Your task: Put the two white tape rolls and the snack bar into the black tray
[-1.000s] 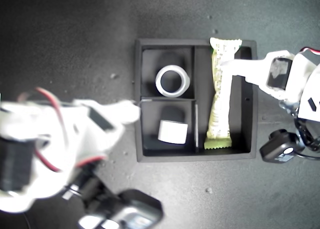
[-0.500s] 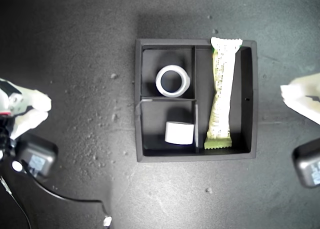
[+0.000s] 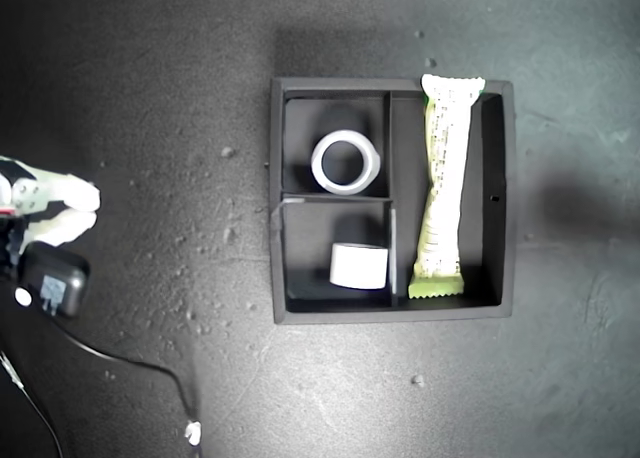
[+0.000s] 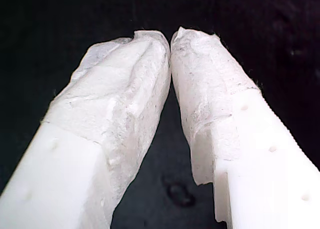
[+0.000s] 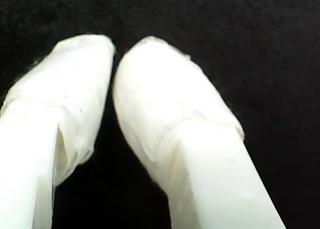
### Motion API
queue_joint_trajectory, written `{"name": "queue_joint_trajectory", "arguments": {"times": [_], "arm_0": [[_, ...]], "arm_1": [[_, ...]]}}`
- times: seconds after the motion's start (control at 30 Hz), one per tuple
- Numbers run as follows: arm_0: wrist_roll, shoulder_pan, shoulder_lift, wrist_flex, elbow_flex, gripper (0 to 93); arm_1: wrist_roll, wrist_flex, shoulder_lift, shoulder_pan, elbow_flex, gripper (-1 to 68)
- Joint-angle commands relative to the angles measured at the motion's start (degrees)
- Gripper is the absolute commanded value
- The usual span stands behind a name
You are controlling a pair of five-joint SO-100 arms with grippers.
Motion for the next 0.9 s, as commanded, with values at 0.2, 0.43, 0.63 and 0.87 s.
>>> {"name": "queue_joint_trajectory", "arguments": {"times": [0.2,0.43,0.63,0.87], "arm_0": [[-1.4,0.5,2.9,-0.1,4.6,0.0],[-5.4,1.1,2.8,-3.5,11.3,6.7],[1.1,0.1,2.9,2.6,11.3,6.7],[-0.1,0.8,2.9,2.7,11.3,6.7]], "arm_1": [[-3.2,-1.5,15.9,2.7,22.9,-0.6],[0.2,4.5,15.9,2.4,27.1,-0.1],[-5.8,6.6,15.9,-0.2,27.1,0.0],[-8.8,6.6,15.9,-0.9,27.1,0.0]]}}
